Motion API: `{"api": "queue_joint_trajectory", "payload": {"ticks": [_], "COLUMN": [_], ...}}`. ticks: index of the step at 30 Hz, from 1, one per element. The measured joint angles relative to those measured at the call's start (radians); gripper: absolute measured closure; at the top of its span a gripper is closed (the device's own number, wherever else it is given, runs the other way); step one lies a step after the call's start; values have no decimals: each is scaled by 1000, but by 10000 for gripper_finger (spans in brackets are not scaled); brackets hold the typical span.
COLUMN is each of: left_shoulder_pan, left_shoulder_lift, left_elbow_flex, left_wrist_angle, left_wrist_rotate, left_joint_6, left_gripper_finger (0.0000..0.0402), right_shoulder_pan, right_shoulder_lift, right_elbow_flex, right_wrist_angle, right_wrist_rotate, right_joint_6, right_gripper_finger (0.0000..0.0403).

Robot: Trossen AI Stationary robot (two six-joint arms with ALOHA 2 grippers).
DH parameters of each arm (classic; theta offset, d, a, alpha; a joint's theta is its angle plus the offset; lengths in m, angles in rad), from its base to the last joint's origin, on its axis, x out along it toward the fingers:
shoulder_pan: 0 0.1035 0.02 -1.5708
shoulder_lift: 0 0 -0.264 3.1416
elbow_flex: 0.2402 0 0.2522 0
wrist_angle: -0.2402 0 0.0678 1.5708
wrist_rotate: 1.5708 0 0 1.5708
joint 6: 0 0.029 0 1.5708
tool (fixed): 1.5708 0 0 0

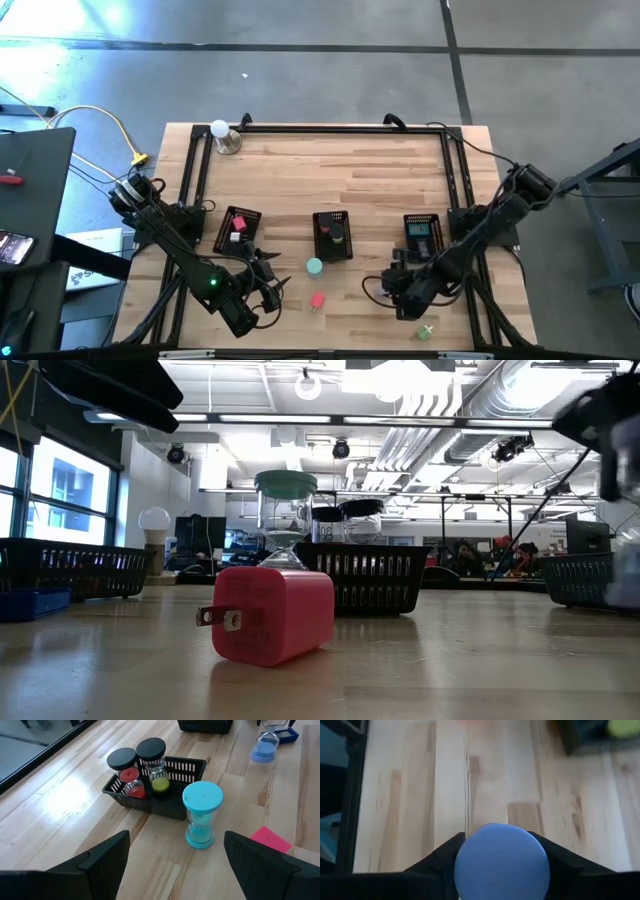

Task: Pick & Place Office items
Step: Put the purple hourglass into the middle black bin

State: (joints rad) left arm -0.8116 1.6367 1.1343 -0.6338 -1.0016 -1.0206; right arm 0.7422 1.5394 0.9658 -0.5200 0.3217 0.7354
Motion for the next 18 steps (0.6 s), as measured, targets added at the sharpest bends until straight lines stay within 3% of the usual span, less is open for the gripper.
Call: {"api": "queue_joint_trajectory", "payload": {"ticks": [8,18], "left_shoulder_pan": [0,0], "left_shoulder_lift": [0,0], "left_elbow_flex": [0,0], "left_wrist_angle": [3,3], "left_wrist_rotate": [-1,-1], "left_joint_6": [0,0], "left_gripper_finger": [86,86], "right_shoulder_pan": [-92,-227], "right_shoulder_lift": [0,0], "right_elbow_flex": [77,95], "right_wrist_angle": [13,187], "right_wrist_rotate": [51,46], "right_joint_6": [-196,-456], "right_gripper_finger": [222,222]}}
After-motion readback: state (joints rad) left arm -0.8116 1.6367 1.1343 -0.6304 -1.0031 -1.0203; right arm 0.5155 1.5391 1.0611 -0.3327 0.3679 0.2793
